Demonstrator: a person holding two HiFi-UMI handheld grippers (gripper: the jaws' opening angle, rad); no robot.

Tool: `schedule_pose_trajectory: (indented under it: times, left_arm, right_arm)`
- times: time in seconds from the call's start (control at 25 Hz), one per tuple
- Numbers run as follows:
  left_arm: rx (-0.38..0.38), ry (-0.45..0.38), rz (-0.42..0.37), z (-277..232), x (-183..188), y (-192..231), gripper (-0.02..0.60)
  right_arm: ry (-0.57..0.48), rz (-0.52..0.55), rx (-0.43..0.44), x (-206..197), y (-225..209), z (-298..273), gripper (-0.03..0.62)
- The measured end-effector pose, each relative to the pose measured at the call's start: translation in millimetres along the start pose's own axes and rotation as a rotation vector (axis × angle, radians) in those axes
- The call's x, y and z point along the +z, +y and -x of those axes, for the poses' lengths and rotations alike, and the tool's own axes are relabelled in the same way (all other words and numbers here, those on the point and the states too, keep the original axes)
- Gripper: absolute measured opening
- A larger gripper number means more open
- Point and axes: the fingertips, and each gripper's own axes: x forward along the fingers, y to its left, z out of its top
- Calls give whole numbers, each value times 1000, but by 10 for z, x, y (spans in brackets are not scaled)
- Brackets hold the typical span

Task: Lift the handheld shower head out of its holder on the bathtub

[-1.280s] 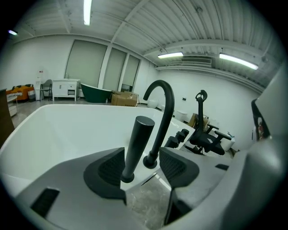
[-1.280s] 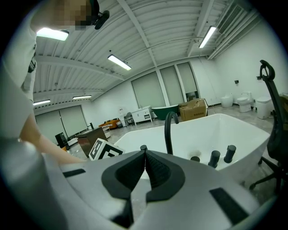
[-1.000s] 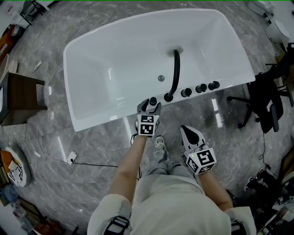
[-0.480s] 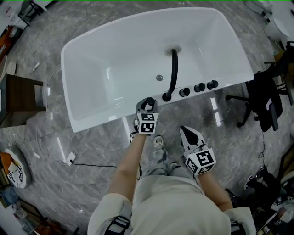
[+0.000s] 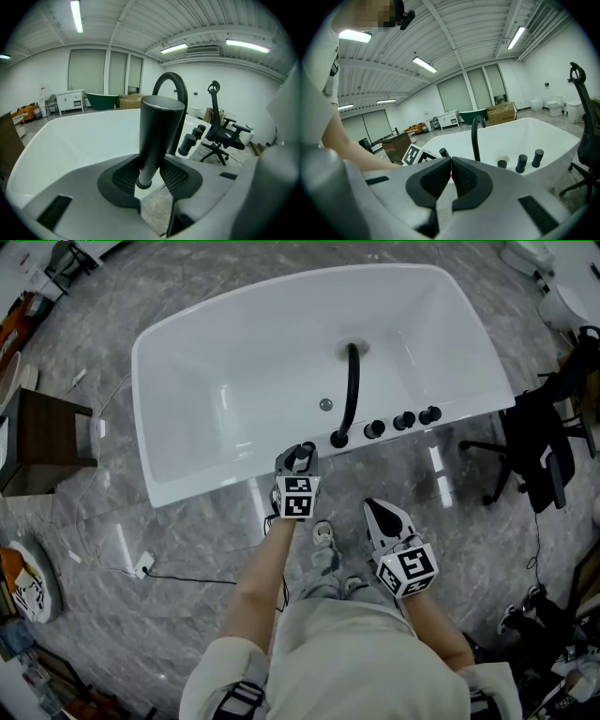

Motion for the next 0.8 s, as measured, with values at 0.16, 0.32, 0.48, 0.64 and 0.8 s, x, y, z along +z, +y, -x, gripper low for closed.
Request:
schedule_pose_trajectory:
  times: [0.16,0.32,0.48,0.64,0.8]
  left_arm:
    - [19,-32,20,165,87,-16,141]
    - [38,-76,48,378,217,-53,140]
    - [56,-123,70,607,318,-85,140]
    - [77,-166,87,865,413,-138,141]
    - [95,-216,104,1129,539,-239,141]
  right_arm:
    - [-9,8,12,17,63,78,20]
    - [-23,21,34,47,159,176,20]
    - [-36,37,60,66,268,285,20]
    - [-59,59,84,136,356,413,20]
    - [-81,71,101,209,385,560,20]
